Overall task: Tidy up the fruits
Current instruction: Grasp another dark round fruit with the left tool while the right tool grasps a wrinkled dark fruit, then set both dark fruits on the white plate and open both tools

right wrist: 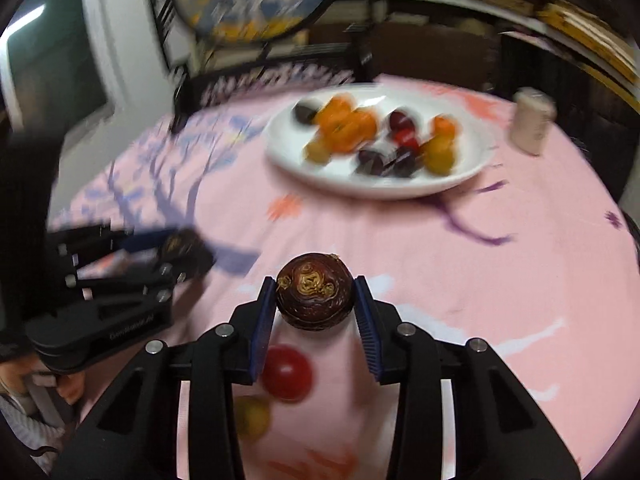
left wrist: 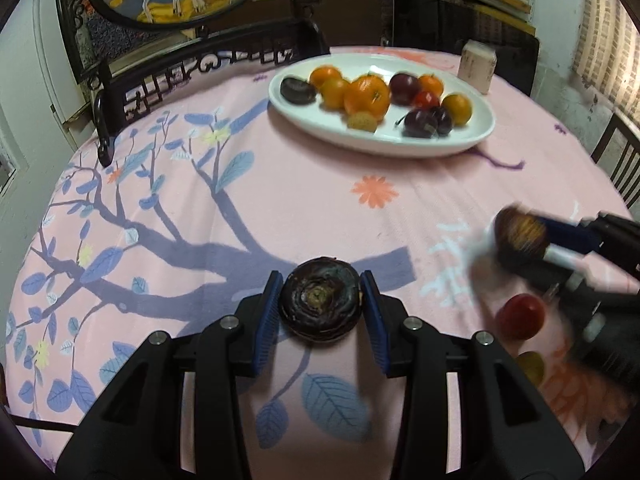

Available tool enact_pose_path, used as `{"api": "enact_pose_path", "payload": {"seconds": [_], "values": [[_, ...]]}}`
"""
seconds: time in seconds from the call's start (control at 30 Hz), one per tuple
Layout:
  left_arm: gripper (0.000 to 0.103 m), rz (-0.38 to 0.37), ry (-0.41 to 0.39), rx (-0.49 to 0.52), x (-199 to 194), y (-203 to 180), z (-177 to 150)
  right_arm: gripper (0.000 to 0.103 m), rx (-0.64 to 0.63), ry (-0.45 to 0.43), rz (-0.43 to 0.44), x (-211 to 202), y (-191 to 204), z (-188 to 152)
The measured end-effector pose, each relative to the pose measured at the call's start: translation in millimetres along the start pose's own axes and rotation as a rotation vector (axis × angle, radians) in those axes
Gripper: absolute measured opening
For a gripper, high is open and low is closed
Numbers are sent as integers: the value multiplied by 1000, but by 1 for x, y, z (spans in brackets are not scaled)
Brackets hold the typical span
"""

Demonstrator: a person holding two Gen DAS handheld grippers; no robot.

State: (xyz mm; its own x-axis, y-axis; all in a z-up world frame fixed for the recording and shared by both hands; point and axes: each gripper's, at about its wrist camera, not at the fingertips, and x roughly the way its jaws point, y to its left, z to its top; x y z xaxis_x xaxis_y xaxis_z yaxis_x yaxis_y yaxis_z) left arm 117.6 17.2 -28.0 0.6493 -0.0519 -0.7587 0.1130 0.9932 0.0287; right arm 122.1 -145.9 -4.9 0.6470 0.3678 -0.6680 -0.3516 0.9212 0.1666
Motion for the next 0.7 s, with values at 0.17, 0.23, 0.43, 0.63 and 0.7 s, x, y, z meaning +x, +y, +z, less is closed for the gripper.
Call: {"api": "enact_pose_path", "payload": {"seconds": [0.17,0.23,0.43,0.63,0.7], "values": [[40,2,-62,-13,-13,1,31,39,169,-101,28,-26,-45,33],[40,7,-81,-21,-13,2,52,39,202,-108,38,-27,-54,47],[40,10,-113,-24,10,-4,98,40,220,-107,30,-2,-64,81],[40,-9,-100,-50,48,-2,123,40,224,-60,68,51,-59,104],[40,-10,-84,-52,60,-1,126,40,230,-40,95,71,-59,110]]}}
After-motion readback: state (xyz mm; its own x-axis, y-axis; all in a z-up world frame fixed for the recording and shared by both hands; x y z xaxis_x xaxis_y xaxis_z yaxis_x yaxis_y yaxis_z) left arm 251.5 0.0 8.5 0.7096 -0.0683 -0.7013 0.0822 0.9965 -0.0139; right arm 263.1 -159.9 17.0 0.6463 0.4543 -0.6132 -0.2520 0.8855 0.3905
